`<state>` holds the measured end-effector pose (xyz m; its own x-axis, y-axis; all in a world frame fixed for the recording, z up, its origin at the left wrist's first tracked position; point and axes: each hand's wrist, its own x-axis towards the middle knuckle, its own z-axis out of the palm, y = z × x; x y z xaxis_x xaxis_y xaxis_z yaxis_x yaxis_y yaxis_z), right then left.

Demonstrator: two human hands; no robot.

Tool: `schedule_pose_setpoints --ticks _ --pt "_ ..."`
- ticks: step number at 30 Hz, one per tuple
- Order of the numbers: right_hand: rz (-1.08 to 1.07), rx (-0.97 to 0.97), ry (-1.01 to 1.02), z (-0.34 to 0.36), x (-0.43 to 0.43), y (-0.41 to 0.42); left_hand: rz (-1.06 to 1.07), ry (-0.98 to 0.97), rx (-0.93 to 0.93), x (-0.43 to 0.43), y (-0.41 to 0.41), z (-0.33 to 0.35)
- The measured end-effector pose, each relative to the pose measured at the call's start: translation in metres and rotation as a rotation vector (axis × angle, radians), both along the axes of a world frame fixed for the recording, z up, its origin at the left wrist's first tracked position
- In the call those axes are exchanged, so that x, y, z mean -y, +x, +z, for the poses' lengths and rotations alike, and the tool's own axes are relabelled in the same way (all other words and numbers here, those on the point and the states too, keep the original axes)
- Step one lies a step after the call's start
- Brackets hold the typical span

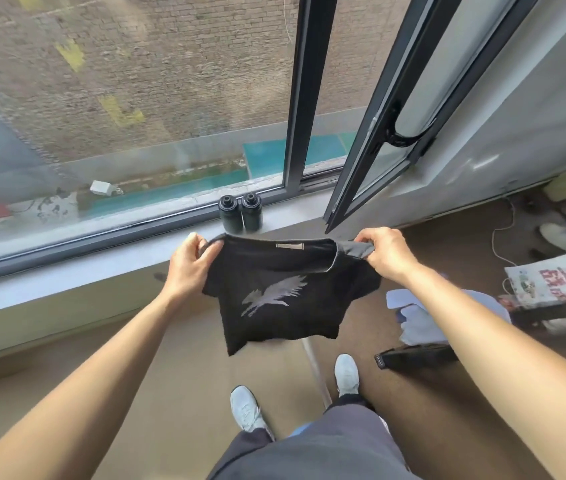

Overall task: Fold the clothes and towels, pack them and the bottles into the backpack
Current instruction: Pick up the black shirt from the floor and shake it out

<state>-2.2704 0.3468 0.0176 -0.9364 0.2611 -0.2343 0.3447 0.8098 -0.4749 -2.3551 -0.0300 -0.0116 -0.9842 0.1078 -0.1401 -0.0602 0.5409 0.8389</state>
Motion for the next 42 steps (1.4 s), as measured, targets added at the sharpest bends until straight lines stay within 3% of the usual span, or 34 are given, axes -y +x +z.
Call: schedule_pose_setpoints --ticks 4,7,10,12,15,17,19,22,25,29,33,37,42 --pt "-0.13 -0.151 -0.028 -0.006 0.008 0.005 -0.136 -0.181 -0.052 0.011 0.0 0.015" --pt "-0.197 -0.052 -0.209 -0.024 0.011 0.012 -0.192 -0.216 -0.004 0.012 0.0 0.02" --pt "-0.3 0.048 -0.433 -0.034 0.017 0.015 -0.111 -0.152 0.084 -0.001 0.003 0.027" --pt "-0.242 0.186 -0.494 -0.037 0.012 0.012 -0.046 -0.122 0.099 -0.013 0.004 0.034" --pt "0.084 0.519 -0.554 -0.037 -0.016 0.001 0.041 -0.061 0.096 -0.03 0.001 0.045" --pt "-0.019 0.368 -0.615 -0.04 -0.03 -0.009 0.058 -0.076 0.078 -0.04 -0.001 0.051" --pt "-0.152 0.128 -0.495 -0.053 -0.038 -0.018 0.065 -0.108 0.066 -0.047 -0.003 0.052" --pt "0.299 0.416 -0.466 -0.069 -0.029 -0.024 0.099 -0.13 0.136 -0.053 0.001 0.052" --pt "0.044 0.255 -0.554 -0.086 -0.039 -0.043 0.188 -0.056 0.323 -0.06 0.011 0.046" --pt "0.041 0.296 -0.523 -0.1 -0.036 -0.059 0.17 -0.134 0.395 -0.058 0.015 0.023" --pt "0.141 0.289 -0.474 -0.103 -0.035 -0.057 0.004 -0.212 0.403 -0.038 0.009 -0.004" --pt "0.354 0.308 -0.292 -0.112 -0.028 -0.047 -0.183 -0.277 0.487 -0.016 0.006 -0.025" --pt "0.283 0.319 -0.347 -0.11 -0.03 -0.033 -0.378 -0.188 0.662 0.003 0.008 -0.027"
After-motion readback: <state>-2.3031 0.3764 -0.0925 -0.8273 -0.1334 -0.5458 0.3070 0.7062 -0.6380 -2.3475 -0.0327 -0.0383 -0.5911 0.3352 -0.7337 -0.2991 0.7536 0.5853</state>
